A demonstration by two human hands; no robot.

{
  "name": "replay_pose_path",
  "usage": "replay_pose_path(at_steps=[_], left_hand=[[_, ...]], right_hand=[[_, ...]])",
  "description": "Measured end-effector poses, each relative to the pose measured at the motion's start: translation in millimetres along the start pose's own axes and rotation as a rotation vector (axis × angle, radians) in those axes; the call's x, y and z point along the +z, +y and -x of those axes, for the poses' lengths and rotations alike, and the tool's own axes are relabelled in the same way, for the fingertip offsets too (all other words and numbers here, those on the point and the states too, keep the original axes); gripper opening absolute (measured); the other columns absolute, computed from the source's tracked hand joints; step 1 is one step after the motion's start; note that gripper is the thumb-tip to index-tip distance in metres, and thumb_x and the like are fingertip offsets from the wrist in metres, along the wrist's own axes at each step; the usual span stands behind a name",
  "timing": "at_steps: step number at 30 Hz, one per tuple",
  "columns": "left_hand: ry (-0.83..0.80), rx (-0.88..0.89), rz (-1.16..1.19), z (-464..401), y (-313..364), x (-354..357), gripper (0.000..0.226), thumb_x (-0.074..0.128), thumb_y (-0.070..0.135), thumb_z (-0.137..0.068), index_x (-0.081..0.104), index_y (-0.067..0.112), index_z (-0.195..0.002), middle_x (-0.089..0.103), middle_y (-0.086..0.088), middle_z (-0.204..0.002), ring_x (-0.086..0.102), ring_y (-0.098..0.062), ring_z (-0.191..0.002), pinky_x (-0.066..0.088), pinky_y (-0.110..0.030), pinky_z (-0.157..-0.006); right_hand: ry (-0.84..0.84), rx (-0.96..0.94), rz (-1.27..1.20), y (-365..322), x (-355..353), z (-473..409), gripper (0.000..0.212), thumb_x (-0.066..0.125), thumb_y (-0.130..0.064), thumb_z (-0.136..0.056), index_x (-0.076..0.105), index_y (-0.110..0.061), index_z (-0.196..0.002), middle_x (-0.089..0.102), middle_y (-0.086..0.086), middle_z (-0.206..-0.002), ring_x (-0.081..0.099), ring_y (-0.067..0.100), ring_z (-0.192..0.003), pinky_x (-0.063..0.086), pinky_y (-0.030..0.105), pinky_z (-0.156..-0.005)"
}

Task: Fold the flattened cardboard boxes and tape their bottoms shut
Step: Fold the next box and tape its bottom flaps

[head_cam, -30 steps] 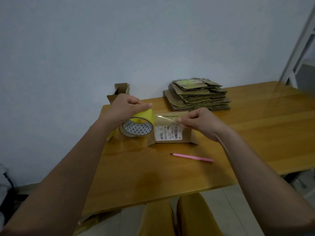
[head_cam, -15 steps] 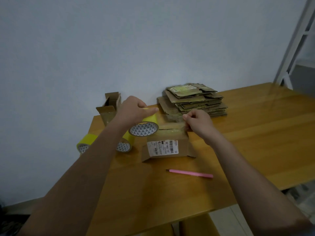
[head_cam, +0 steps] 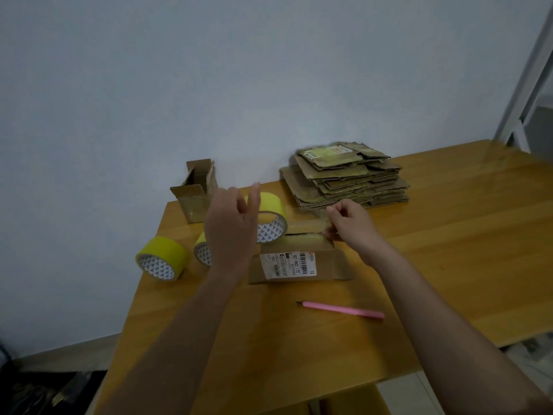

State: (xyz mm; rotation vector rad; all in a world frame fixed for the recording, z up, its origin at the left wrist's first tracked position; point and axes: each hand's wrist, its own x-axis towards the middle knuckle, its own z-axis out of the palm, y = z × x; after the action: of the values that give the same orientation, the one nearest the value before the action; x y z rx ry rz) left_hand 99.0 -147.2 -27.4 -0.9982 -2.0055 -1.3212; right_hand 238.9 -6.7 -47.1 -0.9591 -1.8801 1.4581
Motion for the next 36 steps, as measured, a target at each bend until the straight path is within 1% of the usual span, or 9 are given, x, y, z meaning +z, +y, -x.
replay_pose_path(at_steps=[5,7,14,18,21,27,30,32,36], left_hand=[[0.015,0.112,-0.1,28,-8,10,0.044,0.059,0.047,-0.088,0.064,0.006,-0.074,0.047,-0.009,-0.083,0.046,-0.02,-0.078,0.031,-0.019,-0.067],[-0.01,0.145,-0.166,36,-8,16,0.048,0.059,0.049,-0.085,0.071,0.003,-0.08,0.046,-0.01,-0.086,0.046,-0.022,-0.079,0.037,-0.024,-0.063],[-0.217,0.087,-0.164,49,-12,35,0.05,0.062,0.047,-0.085,0.067,0.001,-0.068,0.05,-0.005,-0.083,0.048,-0.018,-0.086,0.044,-0.026,-0.072],[-0.211,0.045,-0.119,50,-1,40,0.031,0.065,0.035,-0.087,0.069,0.004,-0.088,0.063,-0.007,-0.089,0.055,-0.02,-0.089,0.041,-0.024,-0.073],[-0.222,-0.003,-0.108,51,8,43,0.012,0.062,0.023,-0.089,0.062,0.014,-0.08,0.06,0.0,-0.077,0.054,-0.018,-0.082,0.035,-0.024,-0.068],[-0.234,-0.11,-0.093,52,7,49,0.031,0.054,0.023,-0.093,0.044,0.02,-0.064,0.04,0.006,-0.057,0.04,-0.012,-0.057,0.026,-0.026,-0.054],[-0.213,-0.155,0.025,52,11,49,0.031,0.053,0.016,-0.096,0.043,0.019,-0.066,0.039,0.008,-0.056,0.036,-0.008,-0.052,0.023,-0.017,-0.05],[-0.203,-0.167,0.08,53,12,49,0.027,0.053,0.013,-0.096,0.048,0.016,-0.07,0.042,0.008,-0.059,0.037,-0.006,-0.052,0.03,-0.016,-0.049],[-0.205,-0.184,0.188,52,15,44,0.013,0.053,0.003,-0.093,0.056,0.01,-0.082,0.048,0.007,-0.065,0.044,-0.007,-0.054,0.036,-0.013,-0.053]], right_hand=[[0.002,-0.008,0.035,3,2,1,0.016,0.045,-0.019,-0.103,0.05,-0.013,-0.088,0.057,0.002,-0.081,0.064,0.014,-0.07,0.057,0.045,-0.086],[0.0,-0.014,0.029,2,2,1,0.018,0.045,-0.02,-0.103,0.049,-0.014,-0.086,0.057,0.001,-0.08,0.065,0.015,-0.07,0.057,0.047,-0.086],[-0.021,-0.027,-0.01,5,-2,4,0.014,0.046,-0.017,-0.102,0.052,-0.011,-0.092,0.06,0.004,-0.079,0.065,0.011,-0.067,0.058,0.042,-0.085],[-0.021,-0.028,-0.026,8,-2,3,0.014,0.047,-0.018,-0.102,0.054,-0.009,-0.094,0.061,0.005,-0.082,0.066,0.011,-0.067,0.058,0.041,-0.085],[-0.02,-0.034,-0.039,9,-1,4,0.016,0.047,-0.02,-0.102,0.053,-0.013,-0.089,0.063,0.007,-0.08,0.066,0.014,-0.071,0.058,0.037,-0.082],[-0.048,-0.019,-0.093,11,-3,7,0.008,0.053,-0.017,-0.1,0.055,-0.012,-0.093,0.06,0.007,-0.081,0.065,0.014,-0.074,0.058,0.034,-0.082],[-0.042,-0.024,-0.065,10,-1,7,0.007,0.054,-0.016,-0.099,0.055,-0.014,-0.092,0.059,0.004,-0.08,0.065,0.016,-0.076,0.057,0.039,-0.086],[-0.039,-0.028,-0.064,7,1,7,0.009,0.054,-0.017,-0.099,0.055,-0.016,-0.091,0.058,0.002,-0.08,0.065,0.015,-0.075,0.057,0.04,-0.087],[-0.012,-0.049,-0.041,5,2,8,0.008,0.054,-0.018,-0.099,0.055,-0.015,-0.091,0.053,0.0,-0.079,0.057,0.011,-0.07,0.053,0.035,-0.078]])
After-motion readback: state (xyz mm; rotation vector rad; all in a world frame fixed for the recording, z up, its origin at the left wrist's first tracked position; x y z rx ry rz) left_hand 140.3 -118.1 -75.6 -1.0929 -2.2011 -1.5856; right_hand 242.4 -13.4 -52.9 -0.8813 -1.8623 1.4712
